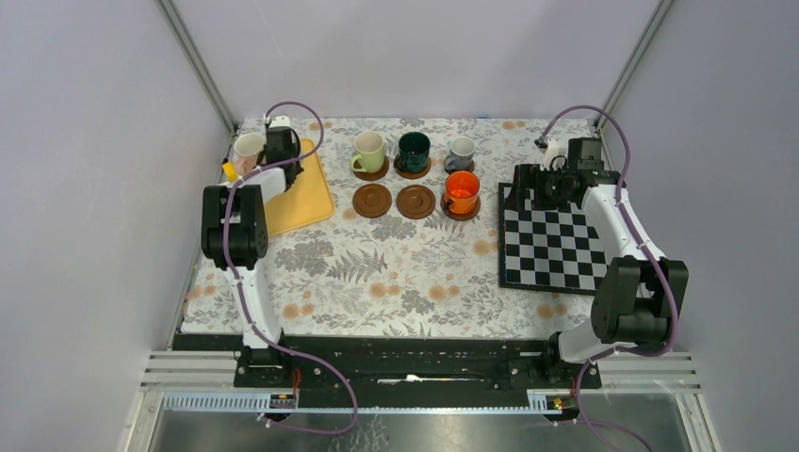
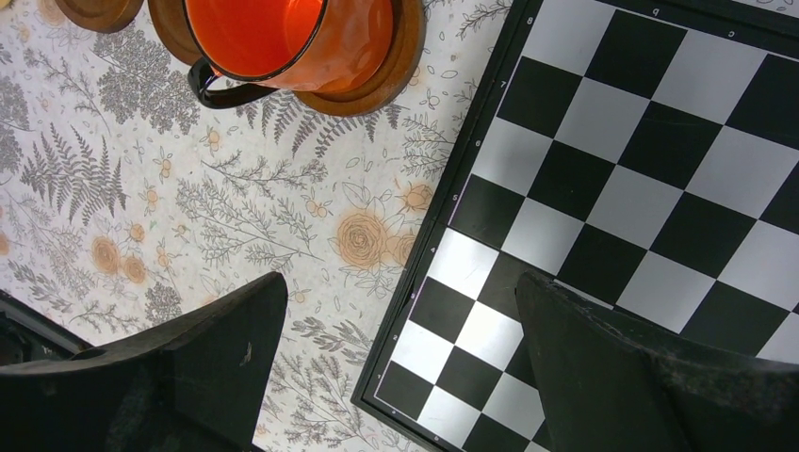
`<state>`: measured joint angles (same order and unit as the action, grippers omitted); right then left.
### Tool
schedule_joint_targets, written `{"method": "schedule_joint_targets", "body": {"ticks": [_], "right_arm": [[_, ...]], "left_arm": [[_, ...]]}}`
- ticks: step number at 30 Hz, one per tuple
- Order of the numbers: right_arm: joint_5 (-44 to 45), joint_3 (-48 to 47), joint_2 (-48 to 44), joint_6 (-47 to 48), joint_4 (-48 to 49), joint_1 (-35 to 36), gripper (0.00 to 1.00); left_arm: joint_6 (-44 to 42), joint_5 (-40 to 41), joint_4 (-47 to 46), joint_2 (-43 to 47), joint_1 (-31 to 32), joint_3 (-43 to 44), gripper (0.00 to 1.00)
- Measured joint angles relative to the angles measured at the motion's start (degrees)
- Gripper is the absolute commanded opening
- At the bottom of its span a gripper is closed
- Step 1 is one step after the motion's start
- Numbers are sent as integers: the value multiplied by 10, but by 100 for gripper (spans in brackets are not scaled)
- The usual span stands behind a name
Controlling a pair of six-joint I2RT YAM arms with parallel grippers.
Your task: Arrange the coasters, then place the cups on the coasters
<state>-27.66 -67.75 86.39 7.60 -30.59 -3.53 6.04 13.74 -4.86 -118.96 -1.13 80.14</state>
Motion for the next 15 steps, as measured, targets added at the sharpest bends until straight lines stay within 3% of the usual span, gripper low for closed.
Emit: {"method": "schedule_joint_targets", "body": {"ticks": [9,15], "right_arm": [[-10,-7,1,0,-5,0,98],[-26,-9,9,-2,-4,0,98]], "left_arm": [[6,-5,5,4,3,-2,0],[11,-26,17,55,11,-57,0]]}}
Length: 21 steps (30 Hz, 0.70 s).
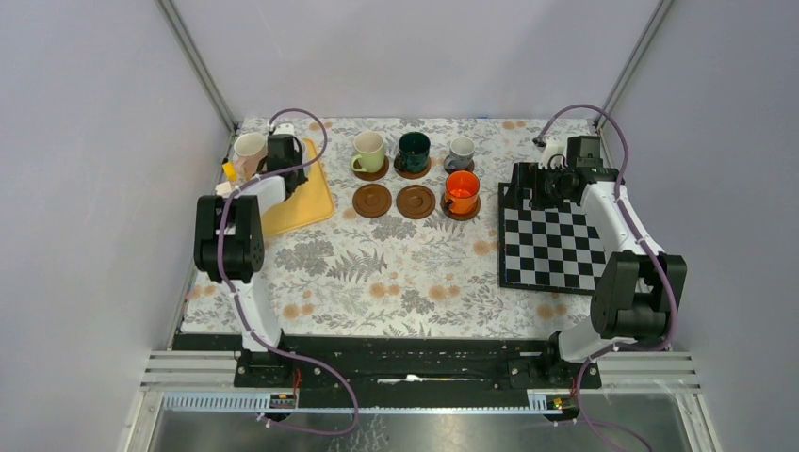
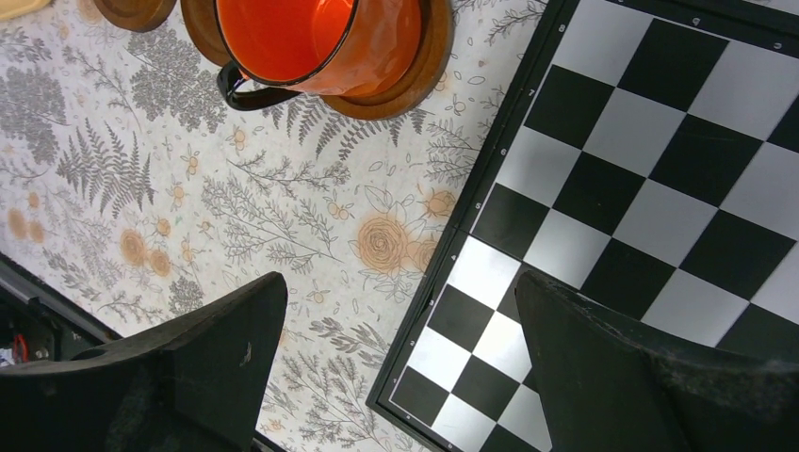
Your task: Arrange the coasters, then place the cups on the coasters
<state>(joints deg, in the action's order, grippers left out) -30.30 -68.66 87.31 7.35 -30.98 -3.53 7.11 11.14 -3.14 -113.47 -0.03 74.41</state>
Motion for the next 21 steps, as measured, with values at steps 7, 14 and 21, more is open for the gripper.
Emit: {"method": "schedule_joint_targets", "body": {"ticks": [7,14,21], "right_arm": [[-8,-5,14,-2,-1,0,98],[-7,-5,8,-2,0,0,98],[-7,-5,3,-2,0,0,98]], "left_arm": [[-2,-53,21,82,26,-77,0],[-14,-79,26,112,24,-108,0],[-30,-91,27,142,22,-142,0]]}}
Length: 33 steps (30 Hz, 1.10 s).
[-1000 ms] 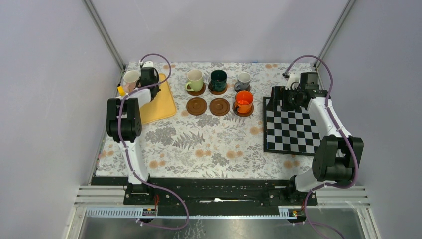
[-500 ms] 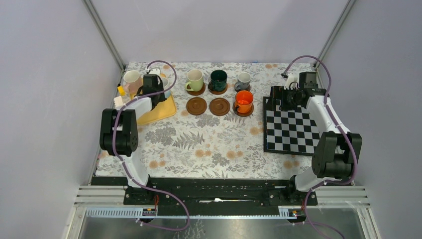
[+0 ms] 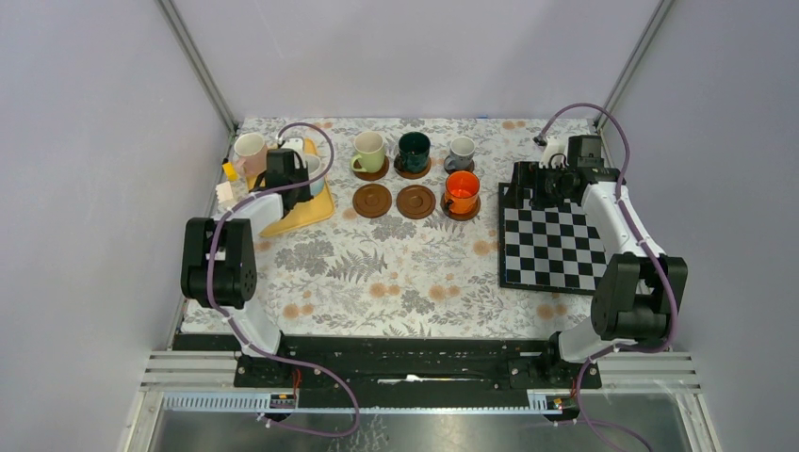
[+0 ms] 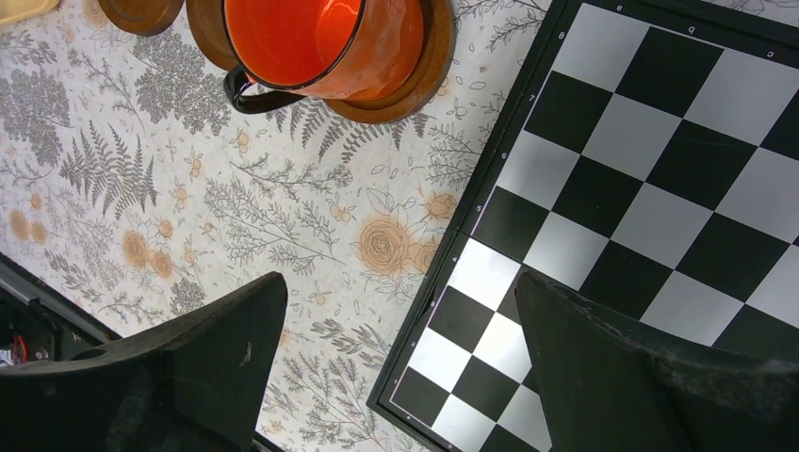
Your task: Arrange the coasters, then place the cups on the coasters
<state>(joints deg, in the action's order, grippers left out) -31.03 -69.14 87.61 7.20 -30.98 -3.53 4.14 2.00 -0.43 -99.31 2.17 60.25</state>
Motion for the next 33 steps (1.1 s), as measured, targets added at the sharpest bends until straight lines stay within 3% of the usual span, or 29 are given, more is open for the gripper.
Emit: {"method": "schedule_joint_targets", "body": {"ticks": [1,5,13,17,23,28,33], "right_arm": [[0,0,-1,0,0,0,98],[0,0,-5,0,0,0,98],[0,0,-7,0,0,0,98],[0,0,-10,0,0,0,98],[1,5,-23,0,0,0,98],[1,6,-26,0,0,0,98],[1,7,-26,0,0,0,98]], "left_arm": [[-4,-2,3,1,0,0,1],[-18,-11,7,1,-2,0,27],[-30,-20,15,-25,-6,23,43],[-31,-17,17,-58,-6,52,43],[-24,-11,26,-93,-7,79,35],[-11,-9,38,-105,-7,88,0],[-7,0,46,-106,-7,95,0]]}}
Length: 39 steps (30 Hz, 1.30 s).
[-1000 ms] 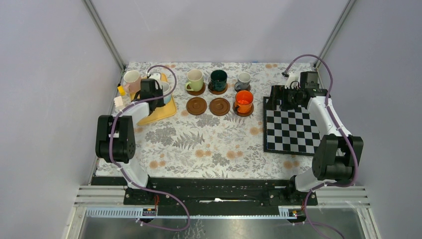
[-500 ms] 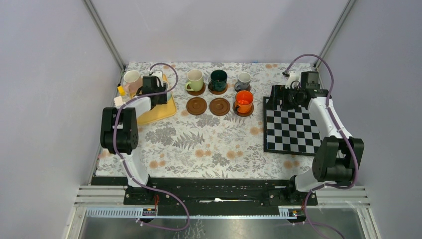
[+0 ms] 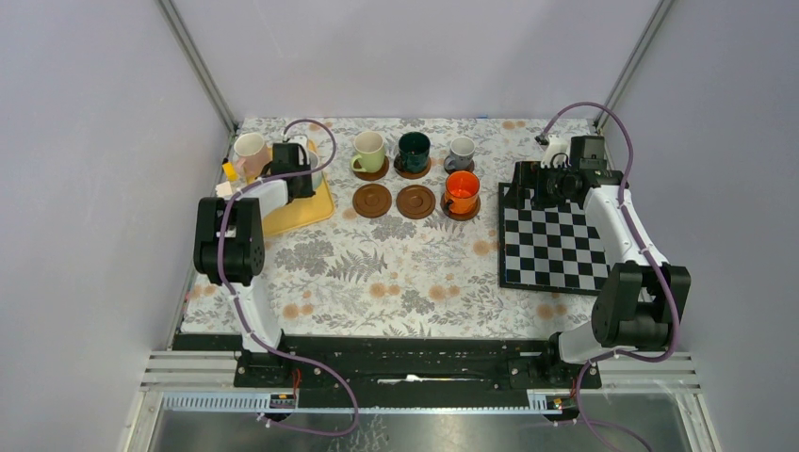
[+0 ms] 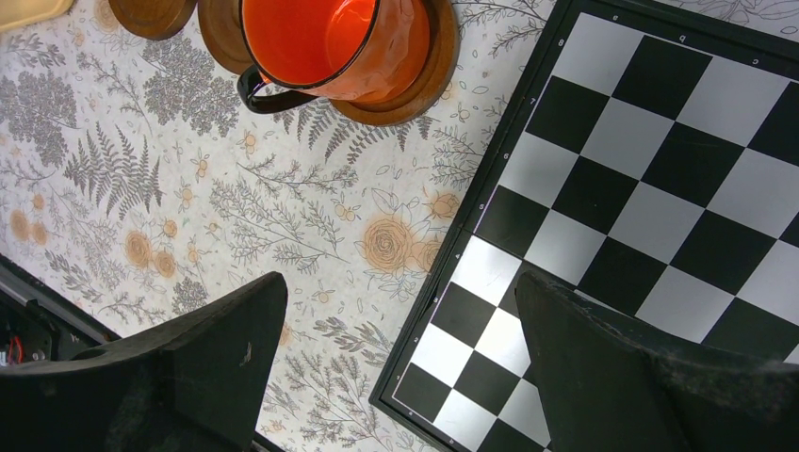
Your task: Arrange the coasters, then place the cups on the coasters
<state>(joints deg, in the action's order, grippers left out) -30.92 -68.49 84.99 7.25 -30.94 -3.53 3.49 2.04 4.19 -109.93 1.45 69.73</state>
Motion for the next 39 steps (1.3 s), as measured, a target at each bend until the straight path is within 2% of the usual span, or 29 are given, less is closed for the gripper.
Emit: {"method": "schedule_joint_targets", "body": {"ticks": [7,16,22,25,30,34,39], "right_arm": [[0,0,0,0,0,0,98],[0,0,0,0,0,0,98],[0,0,0,0,0,0,98],[3,0,-5,0,0,0,98],[5,1,-14,-1,0,0,98],[9,1,-14,-2,0,0,98],[24,1,-14,-5,0,0,98]], "left_arm": [[-2,-8,6,30,-1,-27,0],[-18,-59,37,208,-2,-111,0],[-46,-118,75,291,9,-144,0],[-57,-138,121,319,47,-149,0],[-58,-146,147,321,138,-146,0],[-50,-135,163,278,207,-105,0],[-26,-88,116,200,260,-55,0]]}}
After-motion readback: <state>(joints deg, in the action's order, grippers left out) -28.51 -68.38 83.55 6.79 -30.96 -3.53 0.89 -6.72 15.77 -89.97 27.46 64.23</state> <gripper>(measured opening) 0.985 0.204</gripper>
